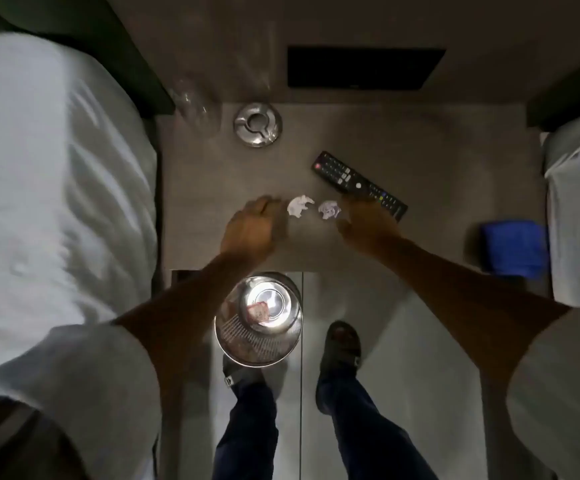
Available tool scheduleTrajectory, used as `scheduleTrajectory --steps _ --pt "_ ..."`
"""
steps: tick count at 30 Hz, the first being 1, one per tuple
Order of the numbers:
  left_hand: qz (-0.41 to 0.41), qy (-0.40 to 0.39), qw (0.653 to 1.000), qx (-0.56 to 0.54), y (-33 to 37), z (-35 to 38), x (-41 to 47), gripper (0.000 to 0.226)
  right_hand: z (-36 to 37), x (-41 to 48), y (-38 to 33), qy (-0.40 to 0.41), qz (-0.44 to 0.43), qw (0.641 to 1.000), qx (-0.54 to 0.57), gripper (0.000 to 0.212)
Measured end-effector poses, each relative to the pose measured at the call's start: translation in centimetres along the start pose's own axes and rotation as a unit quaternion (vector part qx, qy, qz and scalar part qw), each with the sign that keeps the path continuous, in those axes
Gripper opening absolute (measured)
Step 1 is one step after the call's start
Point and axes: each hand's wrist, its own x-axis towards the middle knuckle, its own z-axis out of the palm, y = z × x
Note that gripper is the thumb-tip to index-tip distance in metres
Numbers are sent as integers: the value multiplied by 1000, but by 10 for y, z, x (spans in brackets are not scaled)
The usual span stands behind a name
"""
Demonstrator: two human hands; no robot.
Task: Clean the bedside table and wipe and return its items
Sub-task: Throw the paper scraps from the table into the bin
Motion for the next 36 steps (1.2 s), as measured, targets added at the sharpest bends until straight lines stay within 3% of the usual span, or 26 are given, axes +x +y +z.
scheduleTrajectory --steps 4,12,16,18,22,25,29,33,36 --pt "61 -14 998 -10 4 23 44 64 24 19 -6 -16 19 1000 1 62" --pt "134 -97 984 61 -15 58 38 54 55 20 -1 -20 0 1000 -22 46" --pt "88 -62 994 1 -21 63 33 47 60 22 -7 -8 -10 999 -30 25" --pt "68 -46 995 -58 -18 64 40 43 66 23 -10 -9 -11 999 -34 29" --pt "45 -62 996 -35 -15 68 41 31 77 12 -17 2 -11 999 -46 39" --pt "-1 -62 995 -79 -23 77 18 33 86 -2 -19 13 -15 999 -50 48" --pt "10 -24 991 -130 -33 85 -9 26 94 -5 -30 30 -4 1000 5 58" --pt "7 27 992 -124 -29 87 -13 21 91 17 -37 56 -5 998 -11 73" --pt "-6 39 991 -127 -33 89 -35 18 82 42 -40 20 -44 996 -77 65"
